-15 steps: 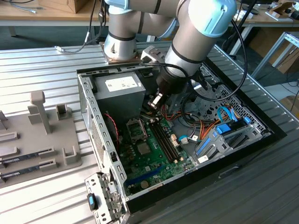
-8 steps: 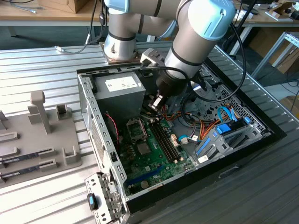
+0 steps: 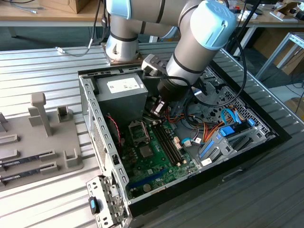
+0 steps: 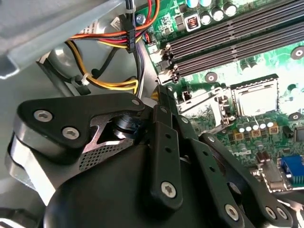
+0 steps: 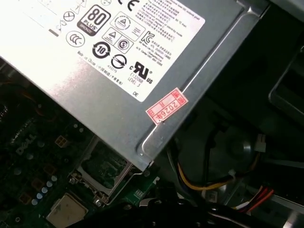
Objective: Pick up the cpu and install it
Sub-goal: 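Close the cpu cover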
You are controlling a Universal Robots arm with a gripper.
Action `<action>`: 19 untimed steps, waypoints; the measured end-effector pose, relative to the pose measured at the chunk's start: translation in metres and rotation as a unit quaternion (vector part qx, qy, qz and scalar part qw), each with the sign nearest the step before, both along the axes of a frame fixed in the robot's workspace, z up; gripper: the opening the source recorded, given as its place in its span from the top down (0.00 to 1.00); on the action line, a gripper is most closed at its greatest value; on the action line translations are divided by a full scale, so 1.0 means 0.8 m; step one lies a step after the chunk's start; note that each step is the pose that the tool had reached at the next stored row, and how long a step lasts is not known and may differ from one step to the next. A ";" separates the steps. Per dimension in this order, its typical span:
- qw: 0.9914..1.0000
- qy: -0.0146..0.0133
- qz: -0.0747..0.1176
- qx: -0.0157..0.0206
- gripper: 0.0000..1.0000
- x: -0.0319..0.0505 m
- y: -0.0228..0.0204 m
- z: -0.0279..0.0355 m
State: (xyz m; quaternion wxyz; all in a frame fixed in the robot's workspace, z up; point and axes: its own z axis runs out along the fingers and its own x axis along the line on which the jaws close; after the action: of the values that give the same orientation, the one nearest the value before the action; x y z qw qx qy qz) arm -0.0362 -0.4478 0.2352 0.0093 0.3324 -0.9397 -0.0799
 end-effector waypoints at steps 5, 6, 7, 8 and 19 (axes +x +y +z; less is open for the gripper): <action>1.000 0.000 0.005 0.001 0.89 0.000 -0.0007 -0.0064; 1.000 0.000 0.006 0.001 0.89 0.000 -0.0008 -0.0073; 1.000 0.000 0.008 0.002 0.89 0.000 -0.0010 -0.0084; 1.000 0.000 0.009 0.003 0.89 -0.001 -0.0011 -0.0103; 0.999 -0.001 0.022 0.045 0.89 -0.002 -0.0088 -0.0180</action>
State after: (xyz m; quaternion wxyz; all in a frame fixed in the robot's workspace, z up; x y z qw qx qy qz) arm -0.0375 -0.4548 0.2208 -0.0048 0.3534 -0.9275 -0.1218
